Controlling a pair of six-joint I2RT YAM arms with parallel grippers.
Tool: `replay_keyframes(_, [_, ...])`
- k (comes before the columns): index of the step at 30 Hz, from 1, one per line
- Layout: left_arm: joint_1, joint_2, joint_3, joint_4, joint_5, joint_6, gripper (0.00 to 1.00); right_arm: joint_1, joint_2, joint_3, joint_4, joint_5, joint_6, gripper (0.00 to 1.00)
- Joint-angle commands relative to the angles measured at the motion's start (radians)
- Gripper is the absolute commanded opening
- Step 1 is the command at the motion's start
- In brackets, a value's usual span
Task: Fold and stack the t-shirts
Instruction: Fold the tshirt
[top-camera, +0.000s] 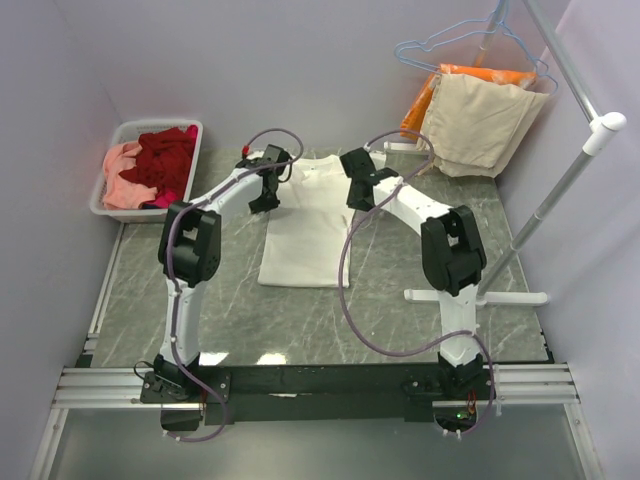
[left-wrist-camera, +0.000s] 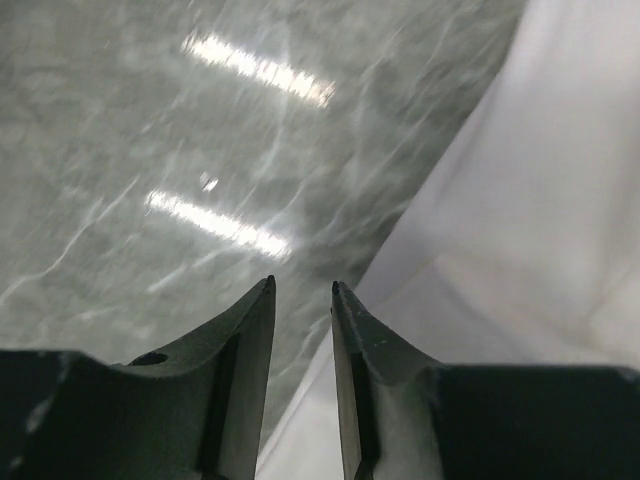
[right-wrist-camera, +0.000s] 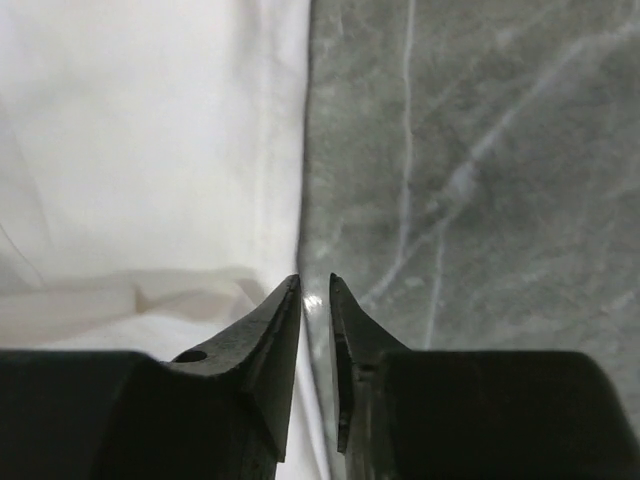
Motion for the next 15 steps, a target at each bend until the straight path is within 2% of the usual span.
replay_keyframes(1, [0.007,-0.17,-0.093,-0.066,0.066,-0.016,0.37,0.0,-0.156,-0.126,-0.044,-0.009,-0.017,0.28])
replay_keyframes(5, [0.02,-0.324,-0.355,0.009,0.225,-0.017,0.44,0.0,-0.302,-0.333,0.0,-0.181,-0.023,0.37])
replay_keyframes(9, [0.038,-0.457,-0.52,0.092,0.355,-0.011,0.49,0.011,-0.46,-0.507,0.064,-0.331,-0.017,0.47])
replay_keyframes(15, [0.096,-0.605,-0.724,0.207,0.582,0.016,0.5,0.046,-0.534,-0.686,0.193,-0.483,-0.014,0.49])
